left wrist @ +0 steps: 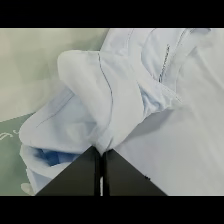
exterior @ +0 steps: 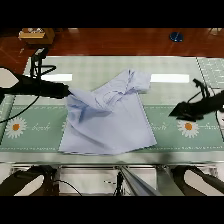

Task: Fold the shirts.

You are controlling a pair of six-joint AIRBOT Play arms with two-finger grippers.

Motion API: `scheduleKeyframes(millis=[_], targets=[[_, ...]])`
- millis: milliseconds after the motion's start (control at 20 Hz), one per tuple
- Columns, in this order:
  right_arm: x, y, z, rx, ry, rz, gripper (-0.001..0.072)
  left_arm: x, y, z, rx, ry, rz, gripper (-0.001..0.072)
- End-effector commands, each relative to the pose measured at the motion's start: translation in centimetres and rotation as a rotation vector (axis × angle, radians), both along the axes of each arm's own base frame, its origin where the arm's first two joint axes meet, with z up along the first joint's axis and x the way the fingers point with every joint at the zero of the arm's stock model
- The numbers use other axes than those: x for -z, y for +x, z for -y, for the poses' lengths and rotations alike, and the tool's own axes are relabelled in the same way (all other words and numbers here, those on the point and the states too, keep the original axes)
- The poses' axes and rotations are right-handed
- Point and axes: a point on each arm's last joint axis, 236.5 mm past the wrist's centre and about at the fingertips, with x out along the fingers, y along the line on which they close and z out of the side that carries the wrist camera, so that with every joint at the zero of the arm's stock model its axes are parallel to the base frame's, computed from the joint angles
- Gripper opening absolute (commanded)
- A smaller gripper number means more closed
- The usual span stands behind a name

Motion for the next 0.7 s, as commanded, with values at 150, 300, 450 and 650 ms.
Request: scheduleKeyframes(millis=[150, 300, 450, 650], targets=[[4.1, -7.0, -4.1, 0.078, 0.123, -0.078, 0.0535, 0.0, 0.0, 0.0, 0.009, 0.005, 0.004, 0.002], [5.0, -7.2, -5.3, 0.08, 0.12, -0.079, 0.0534, 0.0, 0.0, 0.0, 0.015, 0.008, 0.007, 0.002], [5.9, -6.4, -6.3, 0.069, 0.067, -0.049, 0.0534, 0.0, 0.0, 0.0, 0.015, 0.008, 0.007, 0.002], [7.0, -6.1, -6.7, 0.055, -0.029, -0.038, 0.0534, 0.0, 0.0, 0.0, 0.015, 0.008, 0.007, 0.002]])
